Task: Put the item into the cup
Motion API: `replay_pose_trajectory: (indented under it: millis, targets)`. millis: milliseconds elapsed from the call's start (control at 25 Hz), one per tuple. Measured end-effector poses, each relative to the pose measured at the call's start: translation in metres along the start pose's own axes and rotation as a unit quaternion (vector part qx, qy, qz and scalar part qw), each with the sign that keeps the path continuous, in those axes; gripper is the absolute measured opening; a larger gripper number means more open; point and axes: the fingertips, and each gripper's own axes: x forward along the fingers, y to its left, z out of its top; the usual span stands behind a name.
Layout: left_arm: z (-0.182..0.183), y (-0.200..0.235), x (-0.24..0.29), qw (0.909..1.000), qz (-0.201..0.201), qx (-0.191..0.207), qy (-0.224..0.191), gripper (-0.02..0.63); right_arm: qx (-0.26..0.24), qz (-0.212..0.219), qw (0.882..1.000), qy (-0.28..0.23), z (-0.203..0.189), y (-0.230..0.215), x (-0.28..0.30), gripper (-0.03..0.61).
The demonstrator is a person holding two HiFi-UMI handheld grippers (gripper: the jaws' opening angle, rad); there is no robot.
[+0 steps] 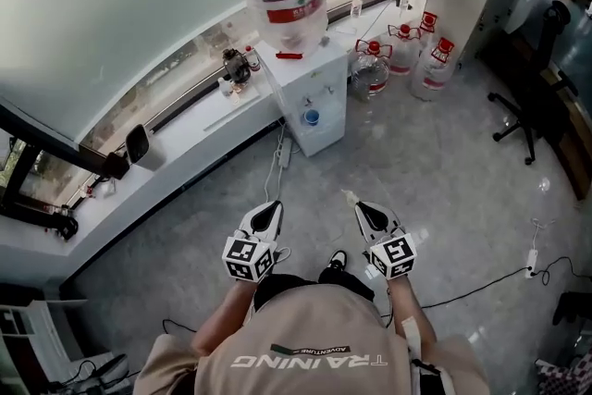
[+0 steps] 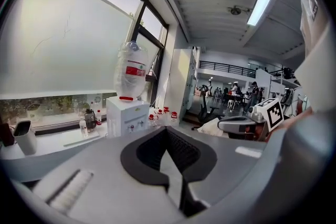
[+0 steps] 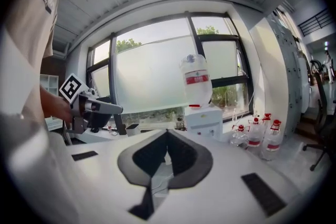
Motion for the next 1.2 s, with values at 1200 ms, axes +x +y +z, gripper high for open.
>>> replay_pose_trajectory:
  millis: [1200]
  targets:
    - [0.087,0.109,0.166,0.9978,-0.06,0.028,-0.009,0.008,0.001,-0.019,1.0,0.005,0.055,-0.091,0.159,0.011]
